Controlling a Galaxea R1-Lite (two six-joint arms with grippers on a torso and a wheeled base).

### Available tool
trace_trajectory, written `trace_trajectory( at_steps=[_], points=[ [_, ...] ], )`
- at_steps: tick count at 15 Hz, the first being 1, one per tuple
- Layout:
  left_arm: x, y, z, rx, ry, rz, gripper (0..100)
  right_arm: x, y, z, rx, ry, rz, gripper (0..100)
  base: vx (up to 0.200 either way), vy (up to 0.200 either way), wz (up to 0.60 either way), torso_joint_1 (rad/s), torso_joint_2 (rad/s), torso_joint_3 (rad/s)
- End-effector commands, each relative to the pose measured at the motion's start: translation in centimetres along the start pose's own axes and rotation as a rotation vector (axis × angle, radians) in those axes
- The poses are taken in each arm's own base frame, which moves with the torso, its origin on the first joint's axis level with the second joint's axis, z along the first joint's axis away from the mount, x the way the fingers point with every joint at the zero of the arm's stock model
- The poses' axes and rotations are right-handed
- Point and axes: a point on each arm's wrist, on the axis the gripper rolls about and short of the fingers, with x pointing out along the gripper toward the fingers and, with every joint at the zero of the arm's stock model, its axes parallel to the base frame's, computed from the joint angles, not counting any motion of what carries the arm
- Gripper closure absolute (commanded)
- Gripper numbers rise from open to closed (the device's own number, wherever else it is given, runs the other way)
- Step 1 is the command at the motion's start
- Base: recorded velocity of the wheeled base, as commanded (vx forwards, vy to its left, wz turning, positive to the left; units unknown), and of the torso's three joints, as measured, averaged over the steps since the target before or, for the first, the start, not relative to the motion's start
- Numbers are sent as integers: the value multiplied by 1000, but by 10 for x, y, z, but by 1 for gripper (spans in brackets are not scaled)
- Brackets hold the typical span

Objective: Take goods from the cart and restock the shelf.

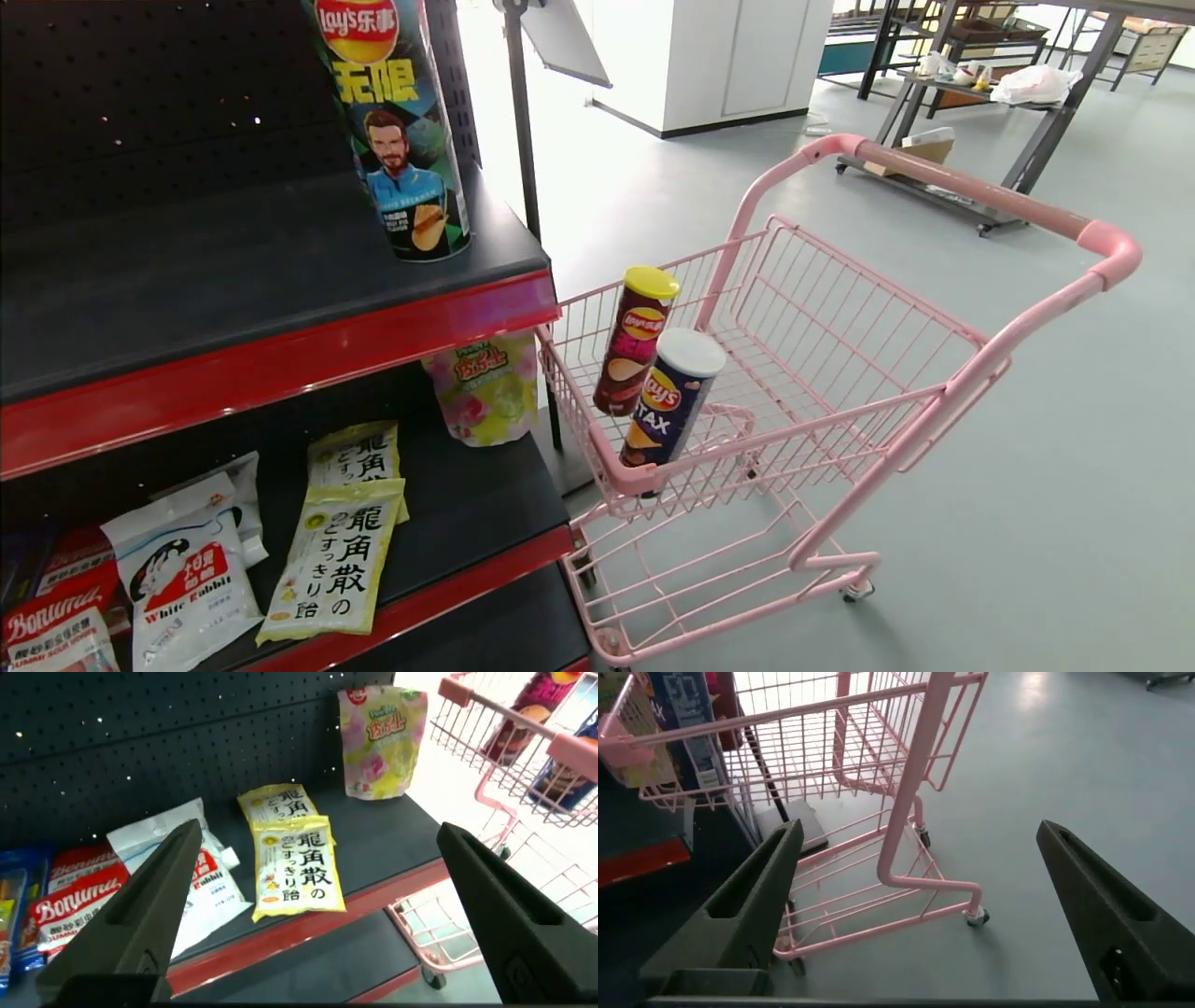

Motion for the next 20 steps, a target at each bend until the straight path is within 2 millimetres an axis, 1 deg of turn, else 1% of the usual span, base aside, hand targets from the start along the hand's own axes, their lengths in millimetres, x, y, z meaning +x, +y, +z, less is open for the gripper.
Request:
trace_trajectory(
  at_steps=[1, 3, 6, 7, 8, 9, 10, 11, 12, 13, 14, 15, 16, 17, 18, 19, 20],
  points=[
    [0, 0, 0, 0, 1, 1, 0, 0, 0, 0, 0, -1, 0, 0, 0, 0, 0, -105, 486, 383],
    [0, 0, 0, 0, 1, 1, 0, 0, 0, 0, -6, -1, 3, 0, 0, 0, 0, -49, 295, 234],
    [0, 0, 0, 0, 1, 1, 0, 1, 0, 1, -48, 8, 11, 0, 0, 0, 0, -13, 63, 55],
    [0, 0, 0, 0, 1, 0, 0, -2, 1, 15, -38, -26, 38, 0, 0, 0, 0, 0, 0, 0],
    [0, 0, 0, 0, 1, 1, 0, 12, 2, 94, 35, -9, 94, 0, 0, 0, 0, 0, 0, 0],
    [0, 0, 0, 0, 1, 0, 0, 43, 3, 173, 161, -29, 135, 0, 0, 0, 0, 0, 0, 0],
    [0, 0, 0, 0, 1, -2, 0, 69, 7, 191, 128, 16, 246, 0, 0, 0, 0, 0, 0, 0],
    [0, 0, 0, 0, 1, 1, 0, 94, 16, 188, 61, 65, 415, 0, 0, 0, 0, 0, 0, 0],
    [0, 0, 0, 0, 1, 0, 0, 110, 22, 182, 50, 99, 471, 0, 0, 0, 0, 0, 0, 0],
    [0, 0, 0, 0, 1, 0, 0, 157, 34, 168, 74, 169, 490, 0, 0, 0, 0, 0, 0, 0],
    [0, 0, 0, 0, 1, 0, 0, 178, 38, 161, 75, 176, 496, 0, 0, 0, 0, 0, 0, 0],
    [0, 0, 0, 0, 1, 1, 0, 226, 51, 136, 71, 207, 507, 0, 0, 0, 0, 0, 0, 0],
    [0, 0, 0, 0, 1, 1, 0, 249, 57, 123, 74, 200, 515, 0, 0, 0, 0, 0, 0, 0],
    [0, 0, 0, 0, 1, 1, 0, 261, 70, 115, 86, 203, 564, 0, 0, 0, 0, 0, 0, 0],
    [0, 0, 0, 0, 1, 0, 0, 263, 77, 113, 94, 218, 585, 0, 0, 0, 0, 0, 0, 0],
    [0, 0, 0, 0, 1, 1, 0, 265, 93, 107, 117, 256, 638, 0, 0, 0, 0, 0, 0, 0],
    [0, 0, 0, 0, 1, 0, 0, 266, 99, 103, 117, 272, 658, 0, 0, 0, 0, 0, 0, 0]
  ],
)
